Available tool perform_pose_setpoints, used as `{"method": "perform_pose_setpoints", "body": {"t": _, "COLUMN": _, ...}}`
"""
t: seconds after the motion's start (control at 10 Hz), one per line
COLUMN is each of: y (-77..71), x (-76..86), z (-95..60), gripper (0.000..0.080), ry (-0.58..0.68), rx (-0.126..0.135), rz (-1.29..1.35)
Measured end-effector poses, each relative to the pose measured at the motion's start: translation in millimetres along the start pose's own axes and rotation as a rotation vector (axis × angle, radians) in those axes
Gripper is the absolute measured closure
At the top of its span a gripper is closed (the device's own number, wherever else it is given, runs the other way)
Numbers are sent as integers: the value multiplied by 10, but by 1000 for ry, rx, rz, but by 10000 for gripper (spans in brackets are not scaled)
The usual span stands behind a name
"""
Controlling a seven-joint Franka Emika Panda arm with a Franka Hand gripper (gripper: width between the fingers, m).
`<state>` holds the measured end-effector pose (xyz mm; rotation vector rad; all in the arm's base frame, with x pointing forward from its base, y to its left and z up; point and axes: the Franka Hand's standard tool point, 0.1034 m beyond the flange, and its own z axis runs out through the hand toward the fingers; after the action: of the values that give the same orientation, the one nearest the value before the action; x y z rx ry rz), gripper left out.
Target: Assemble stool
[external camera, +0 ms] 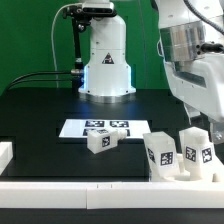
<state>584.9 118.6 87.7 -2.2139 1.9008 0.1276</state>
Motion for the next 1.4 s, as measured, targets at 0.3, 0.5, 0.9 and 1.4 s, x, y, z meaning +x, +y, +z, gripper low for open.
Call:
{"method": "perform_pose_setpoints", "body": {"t": 0.3, "y": 11, "x": -28, "z": -126, "gripper": 150, "ry": -11, "rx": -79, "rz": -389}}
{"method": "perform_pose_setpoints", "body": {"t": 0.5, "y": 85, "x": -22, "z": -180, "gripper": 150, "ry": -8, "rx": -138, "rz": -669}}
{"method": "perform_pose_setpoints", "body": {"t": 0.9, "y": 93, "x": 3, "z": -161, "gripper": 150, "ry": -13, "rx": -157, "rz": -985}}
{"method": "perform_pose_setpoints", "body": {"t": 1.4, "y": -37, "x": -102, "z": -133, "gripper": 150, "ry": 106, "rx": -169, "rz": -1569}}
